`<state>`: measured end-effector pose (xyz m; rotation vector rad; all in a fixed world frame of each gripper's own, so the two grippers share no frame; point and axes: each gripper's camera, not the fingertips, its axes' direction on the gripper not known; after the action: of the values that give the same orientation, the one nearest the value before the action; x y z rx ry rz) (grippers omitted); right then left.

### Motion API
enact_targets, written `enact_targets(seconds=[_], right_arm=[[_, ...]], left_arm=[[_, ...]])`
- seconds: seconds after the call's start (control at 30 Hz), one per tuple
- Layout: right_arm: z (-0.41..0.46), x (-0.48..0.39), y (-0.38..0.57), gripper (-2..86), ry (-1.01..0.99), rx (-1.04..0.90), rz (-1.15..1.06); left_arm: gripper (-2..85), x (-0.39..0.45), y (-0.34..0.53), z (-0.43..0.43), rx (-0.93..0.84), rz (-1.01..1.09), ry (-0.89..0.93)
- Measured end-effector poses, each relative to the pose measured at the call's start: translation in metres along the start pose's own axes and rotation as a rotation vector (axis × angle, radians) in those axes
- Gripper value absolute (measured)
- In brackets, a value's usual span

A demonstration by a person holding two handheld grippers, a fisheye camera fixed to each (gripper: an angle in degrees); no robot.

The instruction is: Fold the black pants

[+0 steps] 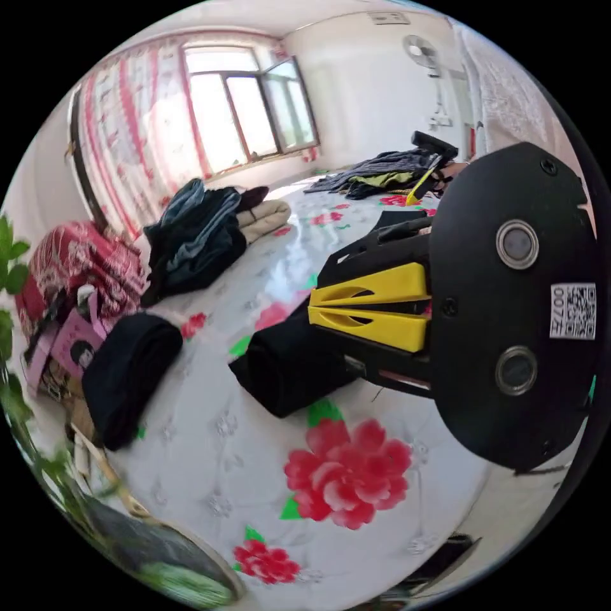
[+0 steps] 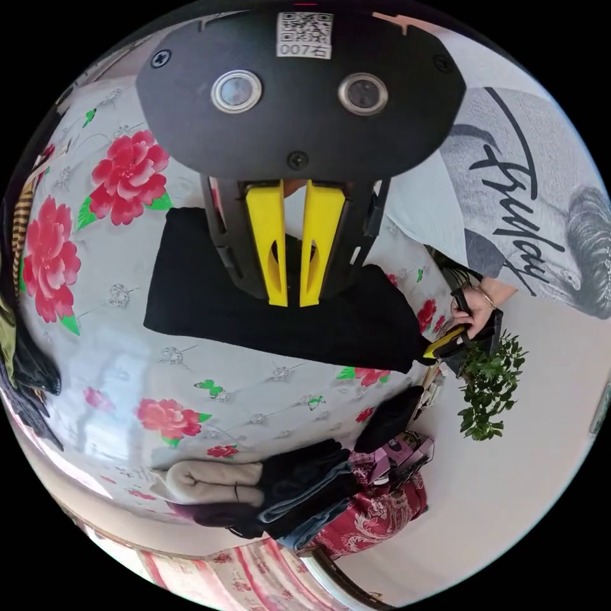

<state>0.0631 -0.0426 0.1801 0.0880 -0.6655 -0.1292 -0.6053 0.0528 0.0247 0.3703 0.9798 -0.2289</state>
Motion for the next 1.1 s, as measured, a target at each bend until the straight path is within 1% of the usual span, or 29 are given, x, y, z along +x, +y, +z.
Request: enact_targets(seconds=[0.03,0.1,0.17,0.2,0.23,0.3,0.33,0.4,0.43,0.5,0.6,0.73,0.83,0.9,0.93,1.0,1.1], right_arm=[[-0.007,0.007,0.003,3.3,-0.002,0.033,0.044],[-0.015,0.016,0.006,3.3,-0.007,0.067,0.095],[-0.021,0.025,0.009,3.3,-0.001,0.086,0.131],[-0.025,0.029,0.01,3.3,0.003,0.094,0.15],[-0.029,0.032,0.012,3.3,0.006,0.105,0.156],[-0.032,0.033,0.016,3.3,0.019,0.12,0.161],[-0.031,0.034,0.018,3.2,0.019,0.115,0.167],[-0.025,0.037,0.022,3.1,0.009,0.094,0.176],[-0.02,0.039,0.023,2.9,0.0,0.079,0.18],[-0.014,0.042,0.023,2.7,-0.017,0.056,0.18],[-0.007,0.046,0.014,2.2,-0.051,0.035,0.171],[-0.003,0.046,-0.007,1.3,-0.083,0.03,0.127],[-0.003,0.047,-0.021,0.7,-0.098,0.028,0.095],[-0.005,0.048,-0.026,0.5,-0.1,0.036,0.082],[-0.007,0.05,-0.027,0.3,-0.104,0.043,0.081],[-0.008,0.055,-0.029,0.2,-0.113,0.047,0.087],[-0.011,0.067,-0.027,0.0,-0.121,0.051,0.103]], left_arm=[[-0.9,0.017,-0.005,0.003,-0.006,0.069,0.033],[-0.9,0.09,-0.019,0.027,-0.089,0.36,0.126],[-0.8,0.128,-0.017,0.043,-0.128,0.458,0.116],[-0.6,0.136,-0.011,0.05,-0.117,0.443,0.095],[-0.5,0.135,-0.007,0.053,-0.106,0.414,0.074],[0.6,0.105,0.013,0.067,-0.087,0.21,-0.076],[2.5,0.092,0.017,0.07,-0.103,0.144,-0.104],[9.1,0.039,0.036,0.071,-0.155,-0.115,-0.171],[10.5,0.026,0.041,0.068,-0.149,-0.18,-0.197],[13.0,-0.012,0.059,0.045,-0.087,-0.402,-0.282],[14.3,-0.033,0.073,0.026,0.003,-0.532,-0.374],[15.6,-0.051,0.074,0.041,-0.012,-0.614,-0.383],[14.0,-0.043,0.064,0.061,-0.026,-0.583,-0.476],[11.0,-0.036,0.059,0.076,-0.023,-0.527,-0.548],[10.2,-0.035,0.059,0.078,-0.021,-0.509,-0.554],[7.0,-0.036,0.058,0.083,-0.02,-0.513,-0.508],[4.7,-0.027,0.059,0.08,0.0,-0.511,-0.453]])
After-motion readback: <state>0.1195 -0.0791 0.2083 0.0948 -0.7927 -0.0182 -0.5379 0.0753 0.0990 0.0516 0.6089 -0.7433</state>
